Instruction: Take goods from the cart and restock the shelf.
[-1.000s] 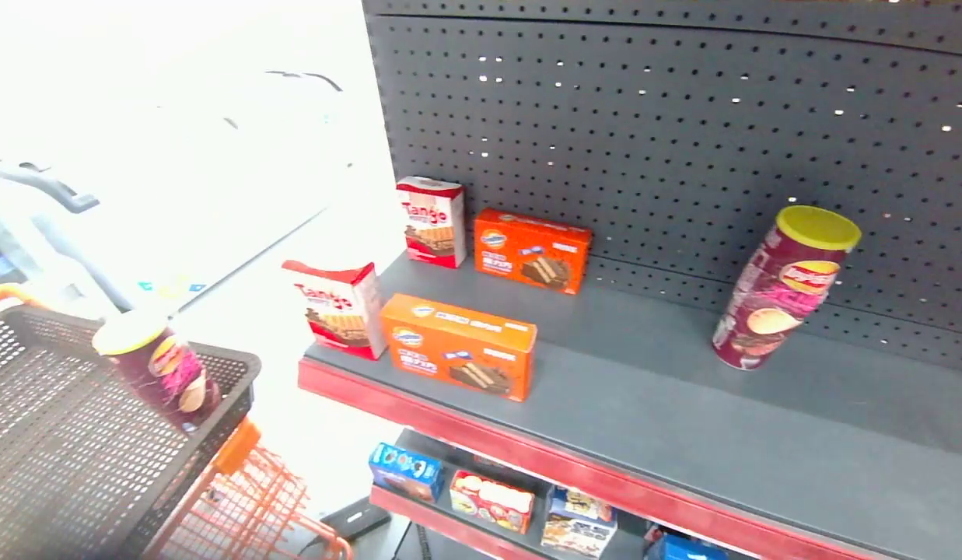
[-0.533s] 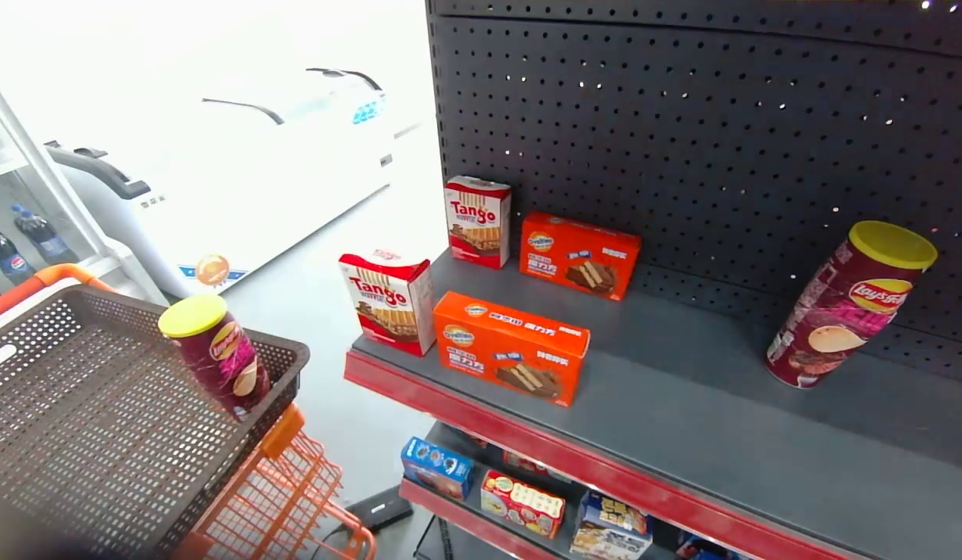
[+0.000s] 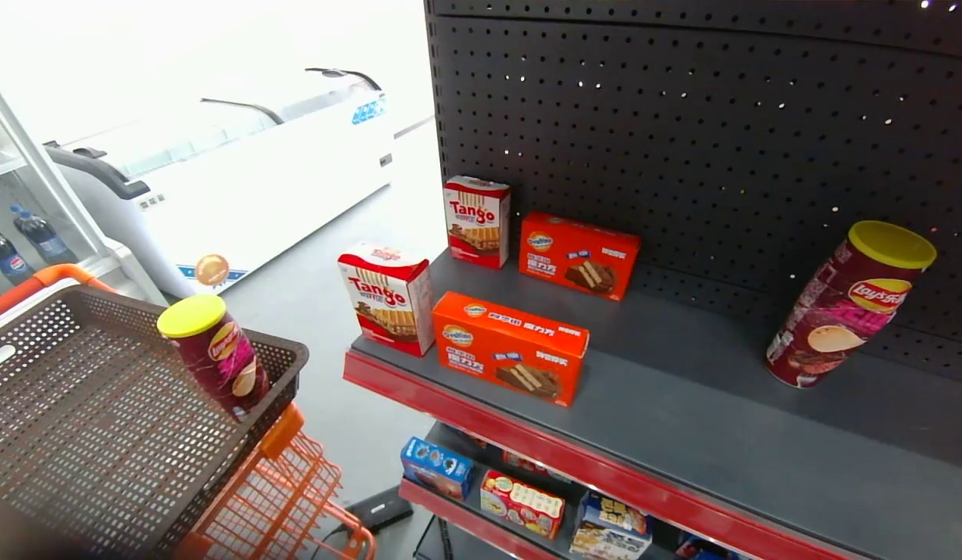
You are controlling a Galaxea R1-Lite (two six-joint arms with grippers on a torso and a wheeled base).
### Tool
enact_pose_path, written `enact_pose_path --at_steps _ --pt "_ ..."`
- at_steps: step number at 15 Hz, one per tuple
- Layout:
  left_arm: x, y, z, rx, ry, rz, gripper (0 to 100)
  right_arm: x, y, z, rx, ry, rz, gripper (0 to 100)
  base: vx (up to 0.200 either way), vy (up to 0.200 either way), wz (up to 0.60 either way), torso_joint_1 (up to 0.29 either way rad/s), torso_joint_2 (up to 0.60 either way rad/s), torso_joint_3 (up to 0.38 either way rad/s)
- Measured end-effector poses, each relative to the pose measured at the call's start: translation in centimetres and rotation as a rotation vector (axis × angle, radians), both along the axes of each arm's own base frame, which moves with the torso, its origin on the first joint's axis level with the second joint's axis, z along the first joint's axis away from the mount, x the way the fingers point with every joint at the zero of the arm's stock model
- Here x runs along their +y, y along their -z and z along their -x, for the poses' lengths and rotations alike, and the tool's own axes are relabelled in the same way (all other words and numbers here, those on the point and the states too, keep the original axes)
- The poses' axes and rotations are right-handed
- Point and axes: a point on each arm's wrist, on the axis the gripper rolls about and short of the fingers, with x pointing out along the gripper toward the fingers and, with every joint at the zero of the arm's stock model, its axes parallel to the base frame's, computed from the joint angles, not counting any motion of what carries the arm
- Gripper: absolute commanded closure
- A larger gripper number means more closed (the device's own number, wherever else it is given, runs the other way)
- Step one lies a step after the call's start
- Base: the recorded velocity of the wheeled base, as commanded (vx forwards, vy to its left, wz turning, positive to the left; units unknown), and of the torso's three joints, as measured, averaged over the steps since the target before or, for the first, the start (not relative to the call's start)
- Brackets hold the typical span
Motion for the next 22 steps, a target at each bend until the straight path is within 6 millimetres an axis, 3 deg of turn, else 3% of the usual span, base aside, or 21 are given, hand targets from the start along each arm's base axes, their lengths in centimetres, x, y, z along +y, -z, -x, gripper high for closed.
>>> enact_pose_path --at_steps 3,5,7,9,11,16,22 --pt "0.0 -3.0 -0.1 0.023 -0.009 0.001 0 0.0 0.0 0.0 0.0 0.0 0.0 0 0.0 0.0 0.0 0.0 0.0 0.0" --pt "0.0 -5.6 -1.5 0.097 -0.01 0.026 0 0.0 0.0 0.0 0.0 0.0 0.0 0 0.0 0.0 0.0 0.0 0.0 0.0" --pt "0.0 -8.4 -4.0 0.158 0.004 0.068 0 0.0 0.0 0.0 0.0 0.0 0.0 0 0.0 0.0 0.0 0.0 0.0 0.0" --pt "0.1 -10.7 -8.0 0.212 0.016 0.102 0 0.0 0.0 0.0 0.0 0.0 0.0 0 0.0 0.0 0.0 0.0 0.0 0.0" --pt "0.8 -11.6 -12.1 0.259 -0.001 0.123 0 0.0 0.0 0.0 0.0 0.0 0.0 0 0.0 0.0 0.0 0.0 0.0 0.0" --pt "3.0 -9.8 -22.2 0.274 -0.067 0.101 0 0.0 0.0 0.0 0.0 0.0 0.0 0 0.0 0.0 0.0 0.0 0.0 0.0" --pt "4.4 -5.4 -29.9 0.206 -0.064 -0.035 0 0.0 0.0 0.0 0.0 0.0 0.0 0 0.0 0.0 0.0 0.0 0.0 0.0"
